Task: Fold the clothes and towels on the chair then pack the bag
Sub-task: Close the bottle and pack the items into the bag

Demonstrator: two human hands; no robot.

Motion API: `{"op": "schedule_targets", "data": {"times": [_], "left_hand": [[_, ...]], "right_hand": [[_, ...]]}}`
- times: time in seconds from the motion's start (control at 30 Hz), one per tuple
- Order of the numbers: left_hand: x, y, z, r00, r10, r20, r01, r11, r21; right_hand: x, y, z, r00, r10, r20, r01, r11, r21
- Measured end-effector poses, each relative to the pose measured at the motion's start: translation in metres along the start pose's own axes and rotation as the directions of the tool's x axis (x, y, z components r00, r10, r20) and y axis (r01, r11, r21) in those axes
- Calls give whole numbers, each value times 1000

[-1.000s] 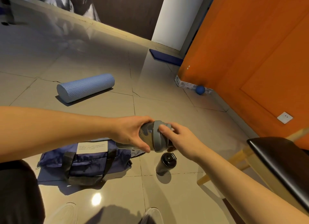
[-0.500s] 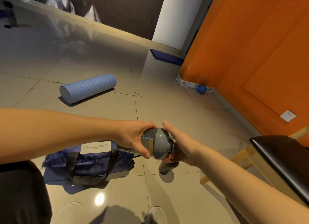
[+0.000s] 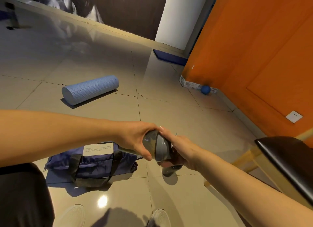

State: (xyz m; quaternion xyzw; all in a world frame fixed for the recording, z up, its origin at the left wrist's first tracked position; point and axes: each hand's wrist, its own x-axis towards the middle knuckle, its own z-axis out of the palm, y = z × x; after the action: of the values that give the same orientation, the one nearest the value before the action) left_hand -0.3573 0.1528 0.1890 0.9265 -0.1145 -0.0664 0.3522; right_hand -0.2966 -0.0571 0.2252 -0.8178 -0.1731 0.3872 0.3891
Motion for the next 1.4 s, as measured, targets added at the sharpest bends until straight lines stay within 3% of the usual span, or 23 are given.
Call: {"op": "schedule_targets", "data": {"times": [0.07,0.13,0.23,0.37,0.53,0.83,1.03,1.13,1.4], "left_hand": [[0,-2,0,1000,-2,-8,2,1000,-31],[-1,-3,-4,1000,-16,-26,15,997,-72],[1,-1,-7,998,-20,-56,14,995,-99],[3,4,-9,996,-28,-83,19,994,-109],[-1,6,-9,997,-23,-73,15,994,-109],[-2,8,-8,993,-38,-108,27,994,-102],[-1,8,-7,984,-7,-176,8,1000,3],[1,6,-9,981,30,-189,-19,998,57],[-2,0,-19,989,38,-141,-45,998,-48]], "right_hand": [[4,3,-5,999,-43,-21,41,998,-57],[6,8,-12,976,-217,-35,209,964,-164],[4,13,-15,887,-461,-30,431,850,-304],[7,14,-15,801,-598,-30,529,730,-433],[7,18,-10,784,-618,-58,531,715,-455],[12,4,-5,845,-524,-110,469,823,-320],[15,-2,-1,879,-454,-144,404,871,-280],[15,-2,0,879,-450,-158,397,873,-283],[7,3,-11,834,-539,-121,499,829,-253]]}}
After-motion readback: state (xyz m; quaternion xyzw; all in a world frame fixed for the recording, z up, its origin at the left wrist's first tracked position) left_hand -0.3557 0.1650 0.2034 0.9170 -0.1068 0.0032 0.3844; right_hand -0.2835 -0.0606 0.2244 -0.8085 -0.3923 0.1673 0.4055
